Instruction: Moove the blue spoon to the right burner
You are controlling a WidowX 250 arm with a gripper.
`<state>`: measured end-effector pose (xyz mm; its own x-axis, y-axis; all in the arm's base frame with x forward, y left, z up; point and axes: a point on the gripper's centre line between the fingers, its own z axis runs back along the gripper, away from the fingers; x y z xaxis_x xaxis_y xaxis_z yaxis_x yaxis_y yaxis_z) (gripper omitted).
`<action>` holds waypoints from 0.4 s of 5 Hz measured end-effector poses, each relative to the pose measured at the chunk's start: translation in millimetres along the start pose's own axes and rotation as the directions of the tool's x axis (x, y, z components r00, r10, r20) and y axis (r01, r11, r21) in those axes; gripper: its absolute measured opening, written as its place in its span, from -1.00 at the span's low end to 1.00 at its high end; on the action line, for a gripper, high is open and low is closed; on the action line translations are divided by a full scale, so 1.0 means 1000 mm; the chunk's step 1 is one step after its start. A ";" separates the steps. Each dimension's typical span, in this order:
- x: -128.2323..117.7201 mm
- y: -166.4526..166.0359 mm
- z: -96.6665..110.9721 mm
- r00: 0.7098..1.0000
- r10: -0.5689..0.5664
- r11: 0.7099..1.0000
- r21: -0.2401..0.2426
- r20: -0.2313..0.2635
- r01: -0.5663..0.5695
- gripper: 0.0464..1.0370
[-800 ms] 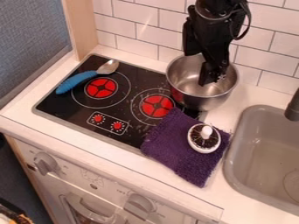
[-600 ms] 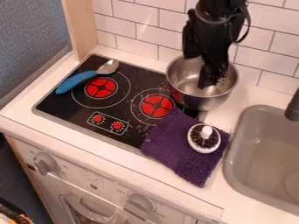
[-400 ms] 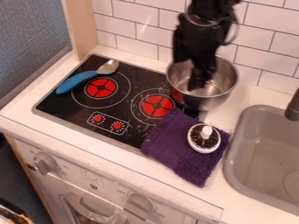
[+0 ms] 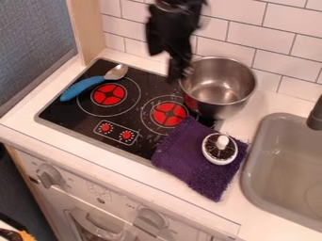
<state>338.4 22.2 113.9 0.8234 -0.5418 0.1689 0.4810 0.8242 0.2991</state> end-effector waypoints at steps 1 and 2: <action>-0.028 0.025 -0.005 0.996 0.079 0.996 -0.031 -0.034 -0.080 0.93; -0.048 0.047 -0.009 0.987 0.155 0.987 -0.028 -0.037 -0.156 0.93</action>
<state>324.5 88.7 111.6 0.8985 -0.4009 0.1788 0.3546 0.9029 0.2429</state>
